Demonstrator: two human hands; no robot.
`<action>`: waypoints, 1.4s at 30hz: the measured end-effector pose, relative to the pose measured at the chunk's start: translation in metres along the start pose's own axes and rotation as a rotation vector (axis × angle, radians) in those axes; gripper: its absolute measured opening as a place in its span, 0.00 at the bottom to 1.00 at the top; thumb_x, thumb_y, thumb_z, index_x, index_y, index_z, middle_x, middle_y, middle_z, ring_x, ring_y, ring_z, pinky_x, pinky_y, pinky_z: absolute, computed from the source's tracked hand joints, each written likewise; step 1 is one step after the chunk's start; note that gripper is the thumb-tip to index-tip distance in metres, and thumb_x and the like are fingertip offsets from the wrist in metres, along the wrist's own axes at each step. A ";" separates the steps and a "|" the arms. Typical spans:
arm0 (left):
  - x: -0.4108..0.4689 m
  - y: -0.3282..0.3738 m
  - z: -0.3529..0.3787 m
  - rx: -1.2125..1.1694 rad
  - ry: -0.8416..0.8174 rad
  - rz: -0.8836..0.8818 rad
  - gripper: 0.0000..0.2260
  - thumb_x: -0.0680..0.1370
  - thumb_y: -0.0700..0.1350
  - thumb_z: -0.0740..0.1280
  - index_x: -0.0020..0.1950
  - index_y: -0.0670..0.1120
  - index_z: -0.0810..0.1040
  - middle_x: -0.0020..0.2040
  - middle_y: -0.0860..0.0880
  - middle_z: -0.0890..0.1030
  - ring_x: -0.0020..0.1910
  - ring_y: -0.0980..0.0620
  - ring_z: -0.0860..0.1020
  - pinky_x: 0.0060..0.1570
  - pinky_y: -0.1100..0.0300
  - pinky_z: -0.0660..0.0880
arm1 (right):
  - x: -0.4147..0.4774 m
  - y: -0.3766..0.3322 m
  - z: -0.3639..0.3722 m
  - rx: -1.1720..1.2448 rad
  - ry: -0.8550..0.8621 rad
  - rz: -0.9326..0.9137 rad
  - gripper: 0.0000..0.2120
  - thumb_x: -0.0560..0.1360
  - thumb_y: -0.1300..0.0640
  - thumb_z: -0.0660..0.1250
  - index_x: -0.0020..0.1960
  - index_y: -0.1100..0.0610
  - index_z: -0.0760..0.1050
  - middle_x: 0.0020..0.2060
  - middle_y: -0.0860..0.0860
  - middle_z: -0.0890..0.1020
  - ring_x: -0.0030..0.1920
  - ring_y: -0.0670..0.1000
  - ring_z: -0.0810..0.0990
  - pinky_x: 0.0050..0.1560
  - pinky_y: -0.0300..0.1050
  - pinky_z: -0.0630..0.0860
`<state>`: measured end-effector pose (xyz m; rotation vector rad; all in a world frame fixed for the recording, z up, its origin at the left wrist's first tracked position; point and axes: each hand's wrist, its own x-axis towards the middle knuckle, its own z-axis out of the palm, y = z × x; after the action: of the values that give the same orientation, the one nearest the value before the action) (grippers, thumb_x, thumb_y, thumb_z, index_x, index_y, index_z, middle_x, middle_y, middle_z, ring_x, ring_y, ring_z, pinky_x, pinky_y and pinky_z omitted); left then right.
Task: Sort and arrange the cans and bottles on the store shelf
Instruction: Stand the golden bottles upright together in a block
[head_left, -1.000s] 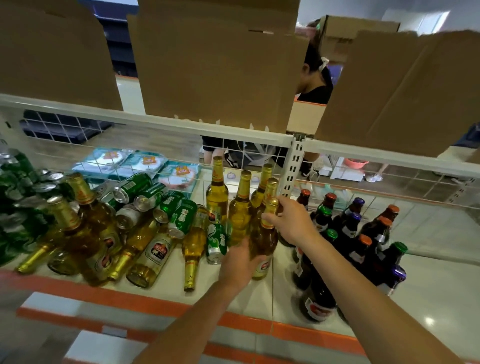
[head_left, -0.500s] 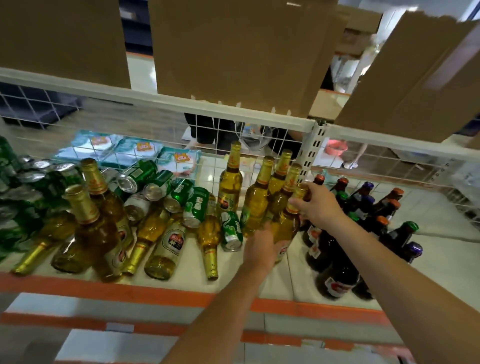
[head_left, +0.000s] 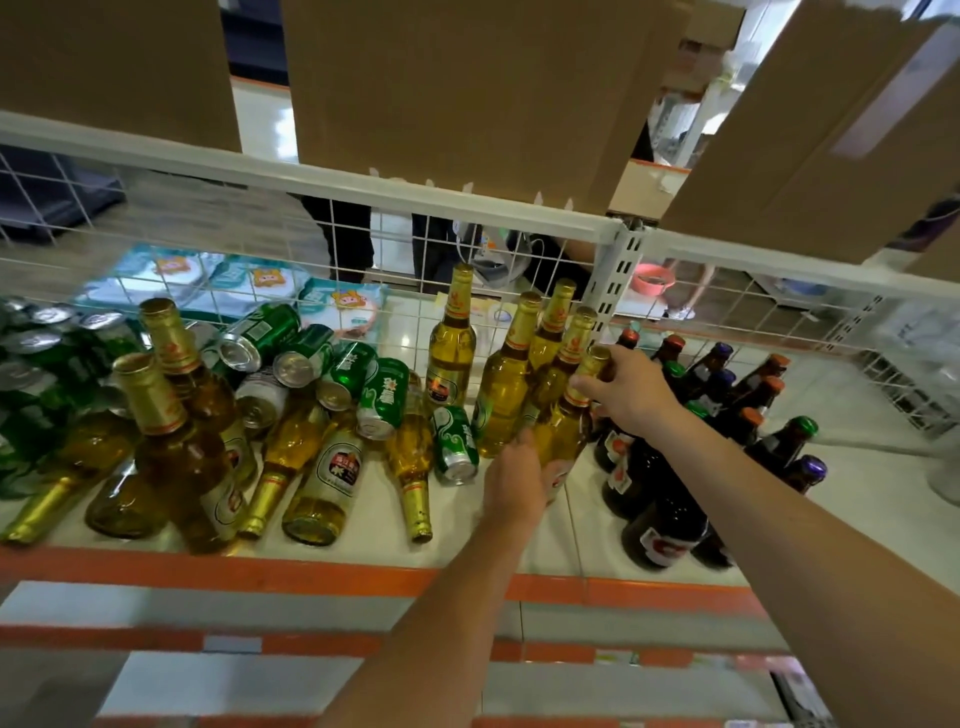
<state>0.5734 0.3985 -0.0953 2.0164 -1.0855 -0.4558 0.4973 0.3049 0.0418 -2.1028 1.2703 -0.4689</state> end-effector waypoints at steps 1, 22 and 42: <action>-0.001 0.002 0.000 0.000 0.009 0.000 0.27 0.76 0.56 0.70 0.72 0.49 0.68 0.57 0.48 0.81 0.56 0.46 0.81 0.54 0.52 0.79 | 0.000 0.000 0.000 0.000 -0.002 0.003 0.11 0.75 0.53 0.72 0.55 0.55 0.76 0.48 0.51 0.83 0.49 0.54 0.82 0.52 0.59 0.81; 0.034 -0.069 -0.120 0.751 -0.147 0.162 0.08 0.78 0.39 0.67 0.57 0.44 0.80 0.55 0.44 0.79 0.55 0.47 0.77 0.53 0.56 0.74 | -0.040 -0.031 0.119 -0.263 -0.070 -0.089 0.16 0.78 0.49 0.67 0.63 0.54 0.73 0.57 0.50 0.80 0.56 0.52 0.80 0.50 0.46 0.77; 0.057 -0.099 -0.099 1.058 -0.221 0.402 0.13 0.75 0.45 0.68 0.59 0.47 0.79 0.60 0.46 0.80 0.65 0.46 0.72 0.70 0.53 0.60 | -0.001 0.004 0.198 0.067 -0.132 0.399 0.20 0.70 0.44 0.72 0.52 0.59 0.79 0.47 0.54 0.84 0.46 0.56 0.83 0.40 0.47 0.75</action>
<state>0.7204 0.4304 -0.1070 2.5225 -2.1180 0.1817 0.6105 0.3702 -0.1068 -1.7342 1.5242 -0.1909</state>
